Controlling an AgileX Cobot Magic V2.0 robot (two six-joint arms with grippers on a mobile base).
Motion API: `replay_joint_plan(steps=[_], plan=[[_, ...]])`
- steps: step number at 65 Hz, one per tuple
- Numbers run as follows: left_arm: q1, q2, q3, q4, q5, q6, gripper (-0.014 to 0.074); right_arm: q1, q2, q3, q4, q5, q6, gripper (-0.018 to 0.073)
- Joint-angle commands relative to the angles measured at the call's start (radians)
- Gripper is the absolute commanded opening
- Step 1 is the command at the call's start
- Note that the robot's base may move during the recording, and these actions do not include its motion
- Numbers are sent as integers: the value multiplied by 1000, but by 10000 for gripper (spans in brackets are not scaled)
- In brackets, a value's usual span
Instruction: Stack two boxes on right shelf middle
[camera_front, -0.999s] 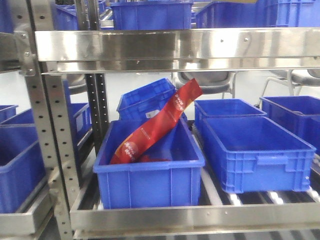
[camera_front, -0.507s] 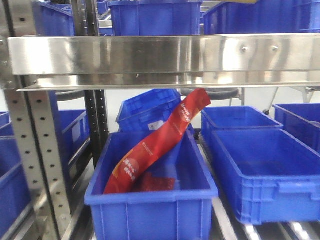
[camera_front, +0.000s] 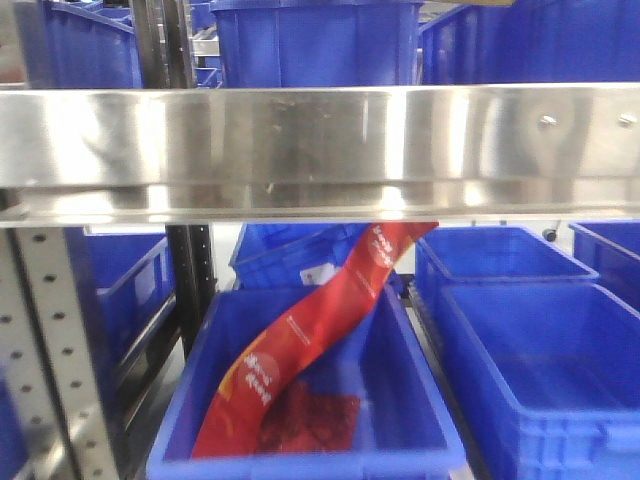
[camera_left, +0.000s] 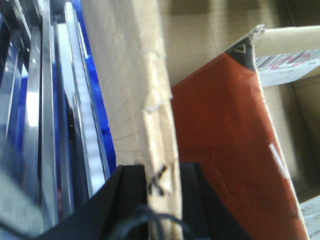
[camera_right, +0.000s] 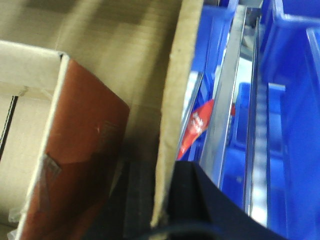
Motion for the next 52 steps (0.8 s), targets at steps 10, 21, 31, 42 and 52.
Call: replay_joint_plan(steps=[10,21,31,42,52], plan=[[3,-19,-14,-29,-60,6,-111,-5,-2,-9,-33,-46,-12,-154],[3,-19,-14,-29,-60,6,-111,-5,-2,-9,-33,-46,-12,-154],[3,-19,-14,-29,-60,6,-111,-5,0,-9,-33,-48,-12,-154],[3,-15,-14,-28,-60,6,-111,-5,8,-9,-33,-52,-12,-154],[3,-9,-14,-28,-60,6,-111,-5,26,-9,-33,-57,-12,-154]])
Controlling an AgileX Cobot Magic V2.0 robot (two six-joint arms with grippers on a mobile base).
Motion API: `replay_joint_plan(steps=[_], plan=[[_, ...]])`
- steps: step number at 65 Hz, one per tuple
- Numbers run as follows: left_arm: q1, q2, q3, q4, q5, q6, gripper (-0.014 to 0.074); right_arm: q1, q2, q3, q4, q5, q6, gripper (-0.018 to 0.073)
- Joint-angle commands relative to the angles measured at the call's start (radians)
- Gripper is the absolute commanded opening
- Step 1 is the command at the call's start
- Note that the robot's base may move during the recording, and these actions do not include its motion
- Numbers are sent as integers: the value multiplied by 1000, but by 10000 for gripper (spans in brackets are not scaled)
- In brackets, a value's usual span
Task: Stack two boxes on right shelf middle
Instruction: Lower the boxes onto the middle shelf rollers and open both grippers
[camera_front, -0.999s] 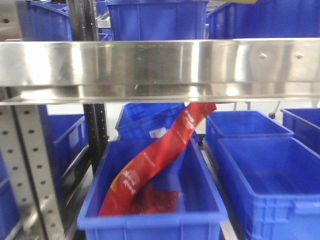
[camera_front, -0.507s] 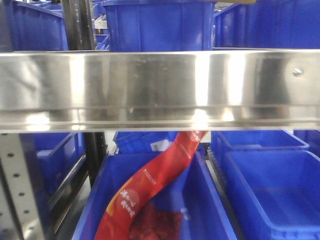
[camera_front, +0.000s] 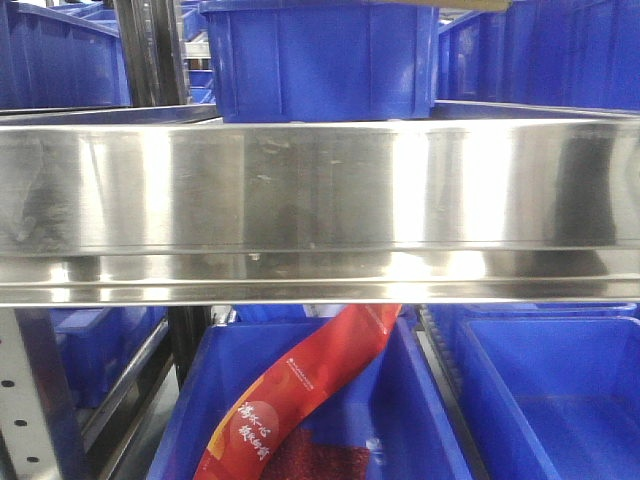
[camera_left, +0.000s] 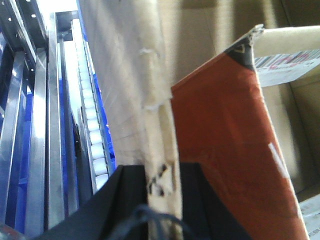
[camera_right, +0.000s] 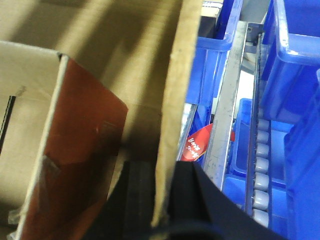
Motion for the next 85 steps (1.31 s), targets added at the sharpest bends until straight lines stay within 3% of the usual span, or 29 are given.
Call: replay_joint_plan(steps=[1,76,85], plan=[[3,-14,-16,-32,-60,6,-111,-5,9,-7,-33,-53,-12,-154],[3,-14,-16,-34,-87,6,-111,-5,26,-7,-27,-84,-12,-154],[3,19,-16,-34,-44,6,-111,-5,32,-7,-27,-47,-12,-154]])
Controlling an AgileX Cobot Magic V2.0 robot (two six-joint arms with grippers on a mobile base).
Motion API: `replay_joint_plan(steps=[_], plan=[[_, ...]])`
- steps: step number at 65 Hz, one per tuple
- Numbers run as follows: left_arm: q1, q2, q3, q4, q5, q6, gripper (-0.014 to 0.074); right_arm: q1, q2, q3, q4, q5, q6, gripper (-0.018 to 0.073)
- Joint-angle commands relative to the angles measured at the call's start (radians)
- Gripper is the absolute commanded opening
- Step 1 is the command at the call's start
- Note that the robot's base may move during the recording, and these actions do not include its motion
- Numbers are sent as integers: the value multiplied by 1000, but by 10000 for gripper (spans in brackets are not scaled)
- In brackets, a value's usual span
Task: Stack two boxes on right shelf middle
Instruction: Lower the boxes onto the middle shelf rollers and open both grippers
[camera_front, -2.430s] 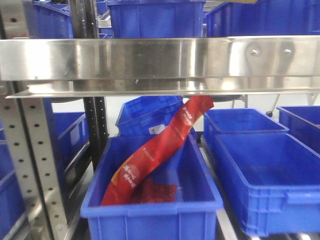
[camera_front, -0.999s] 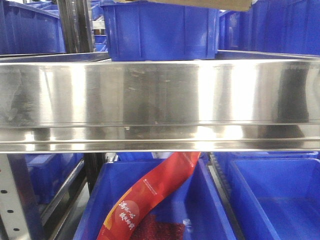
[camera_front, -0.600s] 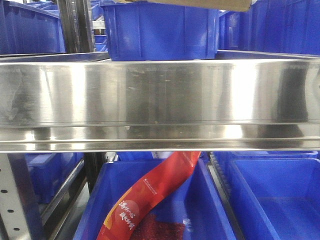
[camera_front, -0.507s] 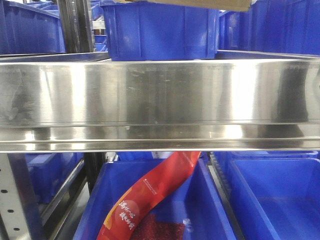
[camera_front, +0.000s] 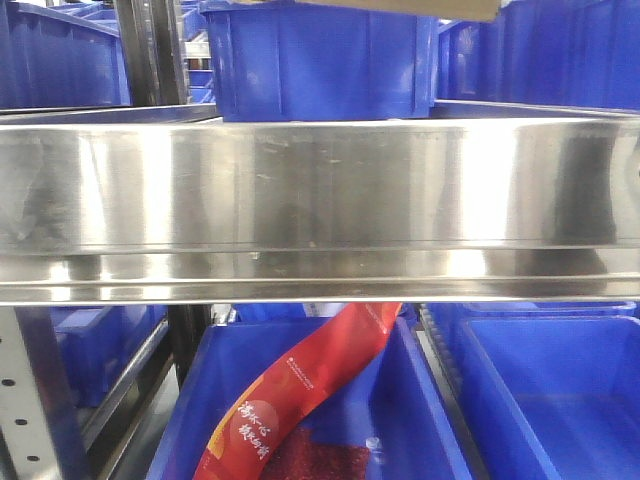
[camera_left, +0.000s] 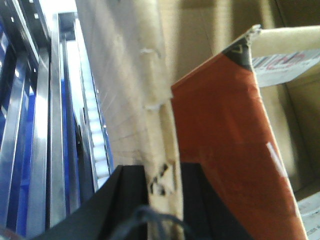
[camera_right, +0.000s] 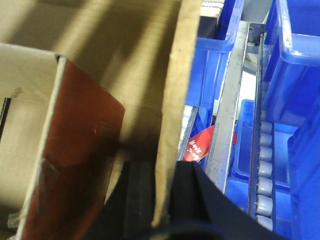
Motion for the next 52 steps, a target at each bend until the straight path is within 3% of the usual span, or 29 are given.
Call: replay_joint_plan(steps=[1,36,44,52], plan=[[3,12,-16,-38,-24,6,-111,-5,7,-7,-33,-15,-11,-154],[4,223,-16,33,46,12,-89,-5,151,-3,-33,117,-11,-142],[4,229,-16,29,61,12,112,-5,153,-3,-33,117,-11,-10],[4,225,-16,29,63,12,475,-5,151,-3,-33,119,-9,301]])
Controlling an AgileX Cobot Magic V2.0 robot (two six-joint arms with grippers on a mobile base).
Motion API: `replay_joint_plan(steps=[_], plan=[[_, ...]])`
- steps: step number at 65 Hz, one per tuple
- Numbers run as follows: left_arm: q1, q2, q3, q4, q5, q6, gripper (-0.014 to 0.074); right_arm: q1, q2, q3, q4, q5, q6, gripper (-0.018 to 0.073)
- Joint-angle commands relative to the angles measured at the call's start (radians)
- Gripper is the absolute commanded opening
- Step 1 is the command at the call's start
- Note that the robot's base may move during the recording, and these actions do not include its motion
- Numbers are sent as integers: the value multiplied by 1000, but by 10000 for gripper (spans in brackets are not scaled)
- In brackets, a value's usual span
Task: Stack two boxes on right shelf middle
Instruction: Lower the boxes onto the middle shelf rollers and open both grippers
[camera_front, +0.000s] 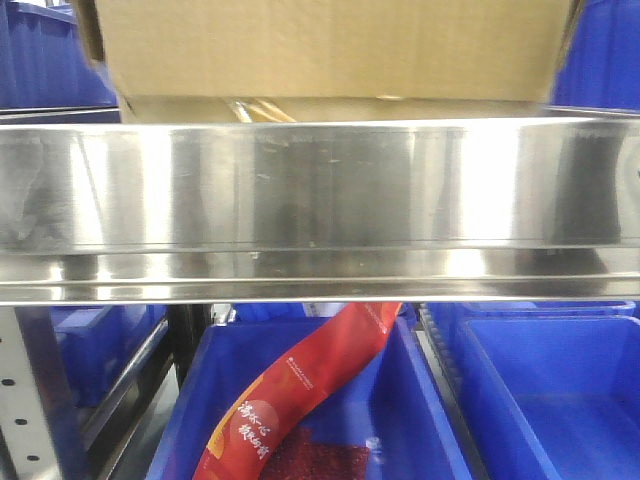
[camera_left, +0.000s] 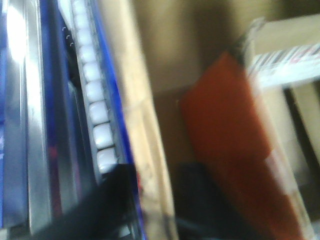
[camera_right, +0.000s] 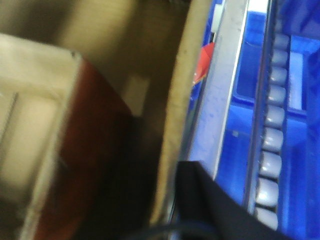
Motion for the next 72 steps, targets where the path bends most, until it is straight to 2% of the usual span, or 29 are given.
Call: replay_joint_plan(steps=[1,2,4,8,20,25,29,34,41,46,51,61,72], plan=[[4,-11,-12,-2,-18,6,497,-3,-12,-5,-8,-16,-10,321],[4,-13,-12,-2,-18,6,560,-3,-12,-5,-8,-16,-8,361],[4,-16,-12,-2,-18,6,631,-3,-16,-5,-8,-16,2,435],[4,-26,-12,-2,-20,6,582,-3,-25,-5,-8,-16,7,571],[4,-73,-12,-3,-17,6,451,-3,-74,-5,-8,-20,14,534],[4,-105,-12,-13,-12,6,395,-3,-103,-5,-8,-20,26,465],[4,-131,-12,-13,-12,6,325,-3,-131,-5,-8,-17,26,349],[4,-157,-9,-13,-12,6,216,-3,-167,4,-8,-7,26,141],[4,-200,39,9,-12,6,5,-3,-252,85,-35,-54,26,-158],[4,-251,116,12,-12,6,-111,-3,-322,177,-37,-122,26,-156],[4,-321,237,12,-47,6,-111,-3,-408,299,-37,-181,26,-155],[4,-485,516,12,-243,6,-111,-3,-563,550,-37,-339,0,-155],[4,-708,872,12,-520,6,-111,-3,-746,848,-37,-518,-36,-155]])
